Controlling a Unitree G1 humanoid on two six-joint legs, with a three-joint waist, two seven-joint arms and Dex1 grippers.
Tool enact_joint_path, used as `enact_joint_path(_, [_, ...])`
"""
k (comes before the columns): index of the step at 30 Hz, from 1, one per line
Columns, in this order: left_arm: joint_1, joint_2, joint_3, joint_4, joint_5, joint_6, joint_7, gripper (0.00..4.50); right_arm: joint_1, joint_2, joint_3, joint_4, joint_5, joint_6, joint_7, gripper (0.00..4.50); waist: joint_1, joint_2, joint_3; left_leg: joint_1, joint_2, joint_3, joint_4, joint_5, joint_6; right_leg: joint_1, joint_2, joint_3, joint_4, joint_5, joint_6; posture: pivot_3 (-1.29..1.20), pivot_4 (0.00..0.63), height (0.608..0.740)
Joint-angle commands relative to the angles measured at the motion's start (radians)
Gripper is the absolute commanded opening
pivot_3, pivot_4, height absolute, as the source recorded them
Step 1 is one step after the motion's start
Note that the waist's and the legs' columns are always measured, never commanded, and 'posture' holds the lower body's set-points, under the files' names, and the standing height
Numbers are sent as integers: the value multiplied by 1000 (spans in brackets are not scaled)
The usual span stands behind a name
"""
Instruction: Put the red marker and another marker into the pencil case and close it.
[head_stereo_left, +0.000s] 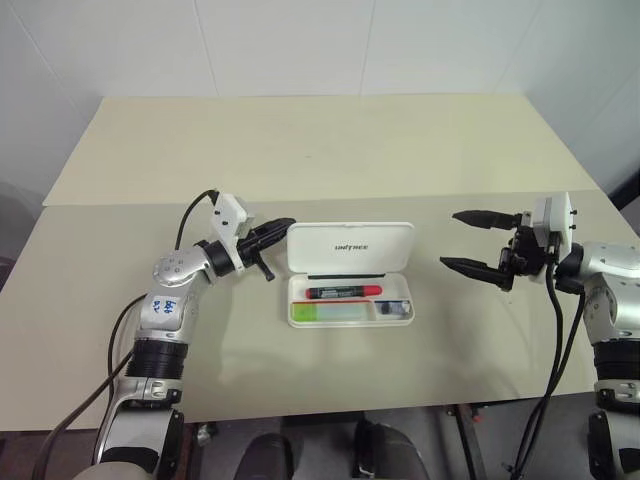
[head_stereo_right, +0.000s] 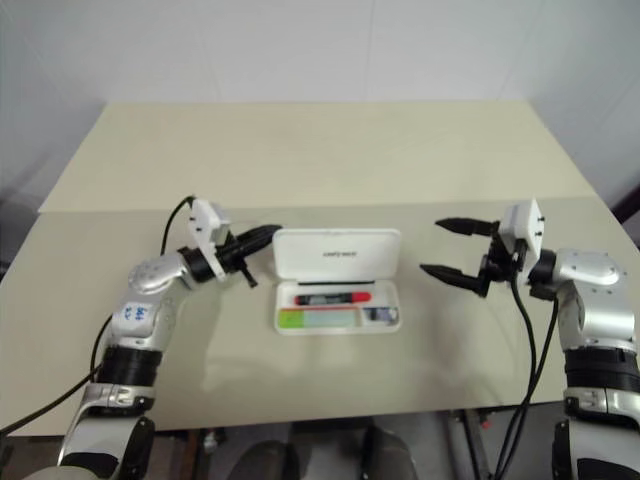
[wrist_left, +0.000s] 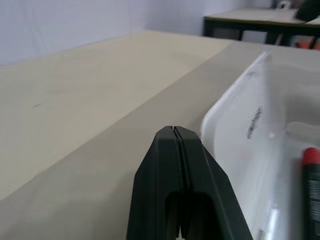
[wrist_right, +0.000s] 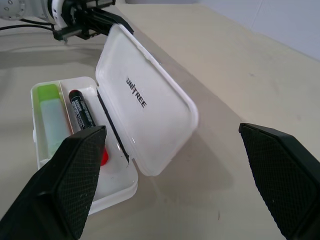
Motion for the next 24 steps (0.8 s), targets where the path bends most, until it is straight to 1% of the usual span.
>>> enact_joint_path(1, [28,22,-17,-95,-65,-2,-102,38,10,-16,-40,-49,26,5,-15,4500,1,0,0,0,0,0,1,0,0,0,0,0,0,0,0,0,150,740])
enact_joint_path(3, [41,33,-24,-121,-78,9,-133,38,16,-17,-43,-54,29,9,-18,4500,2,0,0,0,0,0,1,0,0,0,0,0,0,0,0,0,150,740])
enact_joint_path(7, [75,101,-88,-179,-48,13,-223,38,35,-18,-53,-73,36,18,-21,4500,0,0,0,0,0,0,1,0,0,1,0,0,0,0,0,0,150,740])
enact_joint_path(12, [80,140,-170,-195,4,11,-262,38,54,-31,-65,-109,51,50,-28,4500,1,0,0,0,0,0,1,0,0,0,0,1,0,0,0,0,150,740])
enact_joint_path(16, [72,127,-266,-196,79,34,-243,38,72,-63,-71,-157,71,99,-24,4500,3,0,0,0,0,0,1,0,0,1,0,1,0,0,0,0,150,740])
enact_joint_path(19, [58,127,-346,-193,177,41,-213,38,83,-70,-76,-195,81,115,-32,4500,3,0,0,0,0,0,1,0,0,0,0,1,0,0,0,0,150,740])
enact_joint_path(20, [57,124,-359,-197,192,49,-200,38,88,-71,-77,-212,84,120,-36,4500,3,0,0,0,0,0,1,0,0,1,0,1,0,0,0,0,150,740])
enact_joint_path(24, [52,64,-376,-221,204,131,-122,38,101,-61,-80,-328,106,138,-62,4500,5,1,-1,0,0,0,1,0,0,1,0,1,0,0,0,0,150,740])
